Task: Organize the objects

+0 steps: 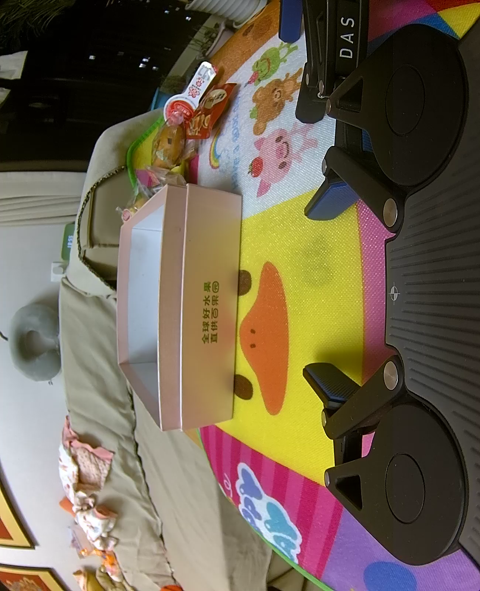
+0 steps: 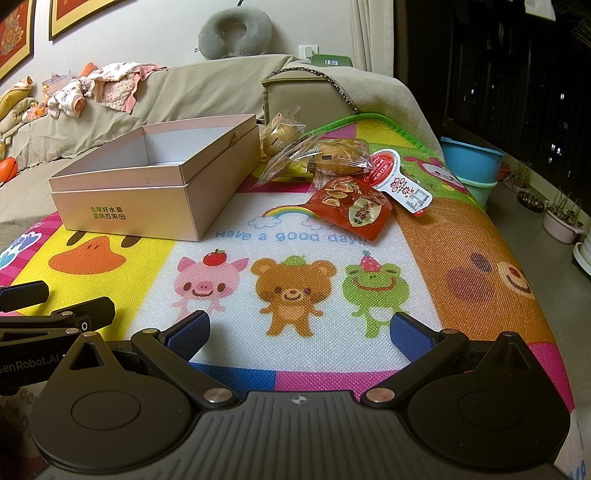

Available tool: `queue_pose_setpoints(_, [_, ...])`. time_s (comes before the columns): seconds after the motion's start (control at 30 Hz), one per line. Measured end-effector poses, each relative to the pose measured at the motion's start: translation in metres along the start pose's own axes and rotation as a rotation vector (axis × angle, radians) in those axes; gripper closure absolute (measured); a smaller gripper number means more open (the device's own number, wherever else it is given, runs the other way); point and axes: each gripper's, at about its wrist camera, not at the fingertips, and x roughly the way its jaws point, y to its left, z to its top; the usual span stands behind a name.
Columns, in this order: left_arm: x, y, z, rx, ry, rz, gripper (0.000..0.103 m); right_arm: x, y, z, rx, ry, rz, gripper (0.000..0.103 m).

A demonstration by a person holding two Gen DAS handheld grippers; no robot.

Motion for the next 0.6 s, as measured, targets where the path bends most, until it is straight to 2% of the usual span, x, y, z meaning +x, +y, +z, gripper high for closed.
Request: queue_pose_setpoints(0.6, [-0.0007, -0.0004, 0.0007, 0.002, 0.000, 0.002, 0.012, 0.0001, -0.0002, -0.0004, -0.004, 0.001, -0.003, 0.000])
